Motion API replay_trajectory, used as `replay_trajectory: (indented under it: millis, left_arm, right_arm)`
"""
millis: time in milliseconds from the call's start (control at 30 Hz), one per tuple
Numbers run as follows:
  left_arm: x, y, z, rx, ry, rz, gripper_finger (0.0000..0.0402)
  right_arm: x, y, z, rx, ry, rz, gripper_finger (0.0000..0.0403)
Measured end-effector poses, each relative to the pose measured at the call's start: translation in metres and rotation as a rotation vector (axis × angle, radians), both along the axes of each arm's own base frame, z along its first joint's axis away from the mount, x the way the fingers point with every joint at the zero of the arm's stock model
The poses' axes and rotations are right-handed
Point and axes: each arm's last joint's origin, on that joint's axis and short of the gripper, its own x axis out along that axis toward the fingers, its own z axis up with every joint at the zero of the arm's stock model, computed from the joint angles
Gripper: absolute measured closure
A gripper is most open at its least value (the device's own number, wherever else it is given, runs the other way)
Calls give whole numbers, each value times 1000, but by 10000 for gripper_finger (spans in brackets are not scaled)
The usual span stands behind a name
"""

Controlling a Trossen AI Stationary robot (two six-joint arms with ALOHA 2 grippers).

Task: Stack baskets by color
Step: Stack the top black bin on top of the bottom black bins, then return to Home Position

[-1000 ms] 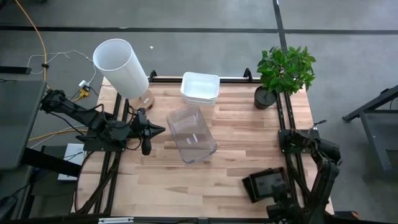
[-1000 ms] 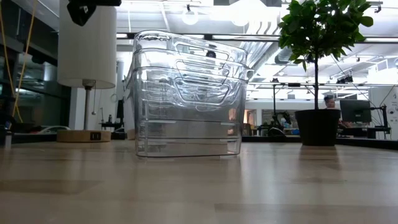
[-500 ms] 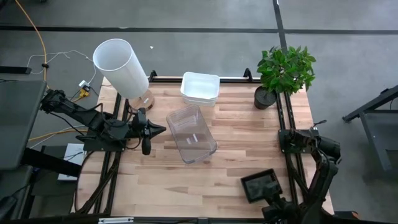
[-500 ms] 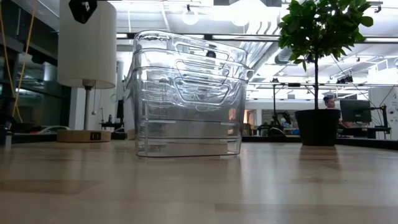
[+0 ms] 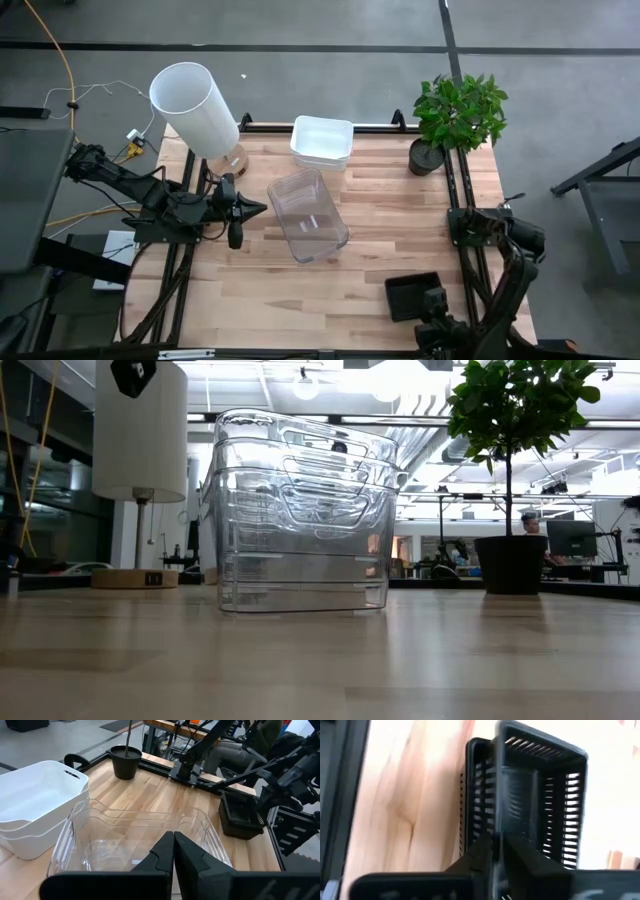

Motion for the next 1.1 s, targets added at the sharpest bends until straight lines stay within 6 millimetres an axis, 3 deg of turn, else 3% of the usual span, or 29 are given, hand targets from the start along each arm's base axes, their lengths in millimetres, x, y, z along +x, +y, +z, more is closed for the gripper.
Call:
replay_trajectory:
  millis: [233,400,500,667,833,967,1100]
  left_arm:
    - [0,0,0,0,0,0,401]
    - [0,-1,0,-9,2,-16,402]
    - [0,-1,0,-13,4,-24,401]
    - [0,1,0,-4,8,-20,401]
    - [2,5,-1,19,24,-26,402]
    - [2,8,-1,48,34,-17,401]
    - [3,9,-1,45,45,-66,401]
  right_arm:
    - [8,-6,1,-12,13,-33,276]
    - [3,-10,2,-14,128,-90,200]
    - [-1,-16,10,7,138,-196,175]
    - [-10,-24,37,107,19,-304,172]
    - [-10,-41,67,183,-257,-357,190]
    - [0,-67,74,177,-392,-361,208]
    - [13,-102,62,165,-502,-342,217]
